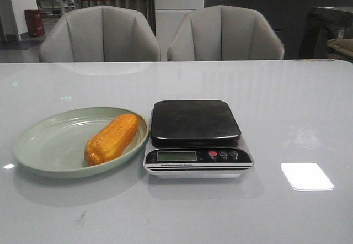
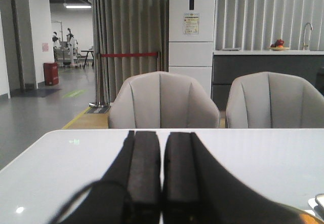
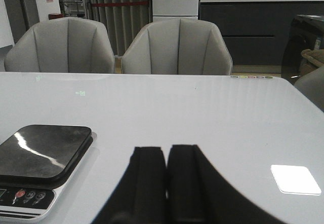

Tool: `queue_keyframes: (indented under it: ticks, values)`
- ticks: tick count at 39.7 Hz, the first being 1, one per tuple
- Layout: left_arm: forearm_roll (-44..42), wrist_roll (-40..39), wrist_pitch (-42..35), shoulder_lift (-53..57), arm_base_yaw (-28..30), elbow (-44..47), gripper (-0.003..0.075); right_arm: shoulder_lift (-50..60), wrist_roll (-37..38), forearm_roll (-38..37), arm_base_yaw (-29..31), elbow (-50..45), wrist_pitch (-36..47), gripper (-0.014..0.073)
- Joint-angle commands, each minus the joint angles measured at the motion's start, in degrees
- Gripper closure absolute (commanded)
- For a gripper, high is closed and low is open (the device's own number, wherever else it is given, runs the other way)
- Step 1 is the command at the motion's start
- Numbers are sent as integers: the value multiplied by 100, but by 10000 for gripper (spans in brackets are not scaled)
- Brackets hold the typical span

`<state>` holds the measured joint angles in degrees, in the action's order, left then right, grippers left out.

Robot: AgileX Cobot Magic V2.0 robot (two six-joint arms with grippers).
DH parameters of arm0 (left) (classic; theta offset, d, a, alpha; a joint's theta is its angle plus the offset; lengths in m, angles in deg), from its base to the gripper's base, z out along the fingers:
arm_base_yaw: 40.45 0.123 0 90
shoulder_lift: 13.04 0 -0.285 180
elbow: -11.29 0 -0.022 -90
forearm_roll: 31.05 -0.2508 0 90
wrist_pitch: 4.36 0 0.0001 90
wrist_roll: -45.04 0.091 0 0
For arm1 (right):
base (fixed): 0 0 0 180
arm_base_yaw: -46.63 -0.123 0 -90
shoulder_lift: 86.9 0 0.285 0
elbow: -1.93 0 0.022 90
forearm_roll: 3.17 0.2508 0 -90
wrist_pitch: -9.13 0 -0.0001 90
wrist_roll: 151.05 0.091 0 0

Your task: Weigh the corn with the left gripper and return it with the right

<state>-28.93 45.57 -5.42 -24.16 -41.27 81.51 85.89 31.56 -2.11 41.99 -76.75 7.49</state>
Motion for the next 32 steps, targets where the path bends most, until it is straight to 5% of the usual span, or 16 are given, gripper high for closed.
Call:
queue_keyframes:
  ticks: [1,16,32]
  values:
    - [19,15,-3,-747,8,-773,607,106,-33,-4,-9,-60,433,452]
    - [57,15,526,-2683,8,-1377,607,106,-33,-4,-9,-60,433,452]
    - [111,15,776,-2936,-121,-1699,559,106,-33,-4,-9,-60,433,452]
